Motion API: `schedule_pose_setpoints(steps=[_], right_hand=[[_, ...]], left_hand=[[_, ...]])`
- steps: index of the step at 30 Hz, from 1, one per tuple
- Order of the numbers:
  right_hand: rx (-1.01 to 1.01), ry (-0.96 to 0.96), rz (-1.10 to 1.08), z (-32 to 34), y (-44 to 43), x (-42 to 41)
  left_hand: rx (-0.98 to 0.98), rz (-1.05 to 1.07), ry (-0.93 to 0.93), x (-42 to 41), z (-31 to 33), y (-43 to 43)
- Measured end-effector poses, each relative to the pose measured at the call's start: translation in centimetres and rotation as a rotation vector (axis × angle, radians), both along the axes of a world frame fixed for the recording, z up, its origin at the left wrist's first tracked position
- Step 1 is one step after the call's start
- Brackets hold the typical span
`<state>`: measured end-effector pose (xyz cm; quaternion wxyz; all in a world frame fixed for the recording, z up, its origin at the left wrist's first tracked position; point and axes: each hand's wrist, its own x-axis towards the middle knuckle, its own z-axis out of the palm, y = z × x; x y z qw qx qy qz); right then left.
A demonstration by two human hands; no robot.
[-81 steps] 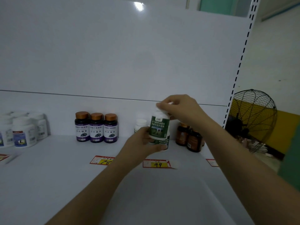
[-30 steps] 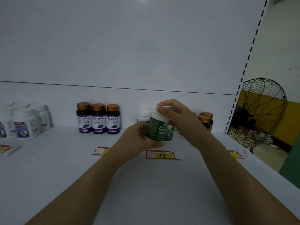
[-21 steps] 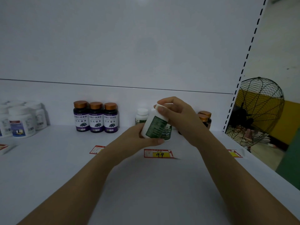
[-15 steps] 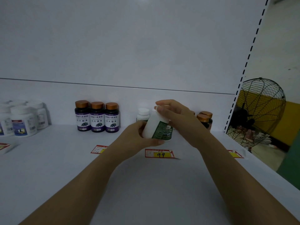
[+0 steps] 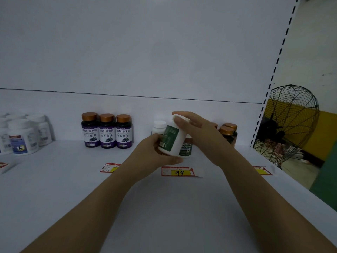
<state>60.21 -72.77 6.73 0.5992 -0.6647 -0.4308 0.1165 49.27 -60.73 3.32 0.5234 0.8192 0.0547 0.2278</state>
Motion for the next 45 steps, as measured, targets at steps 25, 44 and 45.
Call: schedule_pose_setpoints(steps=[25,44,45], right_hand=[[0.025,0.192,0.099,-0.06,-0.6,1.01],[0.029,0.251,0.222,-0.01,-0.81,0.48],[0.03,0.25,0.229,0.01,-0.81,0.45]], left_hand=[[0.005,-0.024,0.035,-0.05,0.59,-0.33],[-0.009,-0.061,0.038,-0.17,0.49,0.06],[-0.009,-0.061,0.037,-0.15,0.47,0.08]])
